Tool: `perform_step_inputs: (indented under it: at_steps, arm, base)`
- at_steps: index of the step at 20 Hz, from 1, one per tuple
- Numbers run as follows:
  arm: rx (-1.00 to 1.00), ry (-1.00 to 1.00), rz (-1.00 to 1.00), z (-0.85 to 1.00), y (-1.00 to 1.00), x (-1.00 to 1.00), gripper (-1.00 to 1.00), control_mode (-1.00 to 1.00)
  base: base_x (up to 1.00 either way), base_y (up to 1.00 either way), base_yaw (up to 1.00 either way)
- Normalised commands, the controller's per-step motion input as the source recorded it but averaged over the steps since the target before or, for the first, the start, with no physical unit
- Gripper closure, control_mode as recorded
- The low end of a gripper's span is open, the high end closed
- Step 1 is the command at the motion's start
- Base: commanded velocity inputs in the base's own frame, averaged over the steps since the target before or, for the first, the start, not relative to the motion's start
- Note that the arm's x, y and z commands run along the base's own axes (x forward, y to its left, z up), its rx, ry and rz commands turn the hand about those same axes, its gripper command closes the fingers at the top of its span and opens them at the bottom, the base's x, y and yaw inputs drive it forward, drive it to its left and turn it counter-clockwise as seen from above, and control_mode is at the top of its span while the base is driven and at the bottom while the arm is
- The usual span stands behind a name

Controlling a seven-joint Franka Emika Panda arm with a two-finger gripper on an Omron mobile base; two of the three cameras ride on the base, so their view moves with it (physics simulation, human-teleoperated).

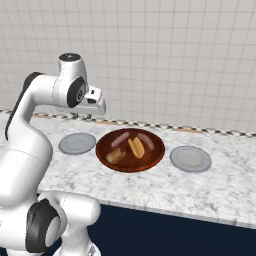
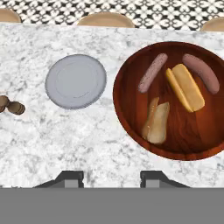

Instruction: Place one bun and one sausage from the bowl on each plate.

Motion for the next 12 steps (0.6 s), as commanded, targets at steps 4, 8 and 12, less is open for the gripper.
perform_step_inputs:
  at_steps: [4, 8, 12]
  arm:
    - [0.00, 0.03, -0.18, -0.31, -0.54, 0.11, -1.00, -1.00]
    - [-0.02, 0.12, -0.34, -1.00, -0.54, 0.78, -1.00, -1.00]
    - [0.00, 0.16, -0.30, -1.00, -0.07, 1.00, -1.00, -1.00]
  base:
    - [0.00, 0.00, 0.00]
    - [0.00, 0.00, 0.00]
    - [0.00, 0.00, 0.00]
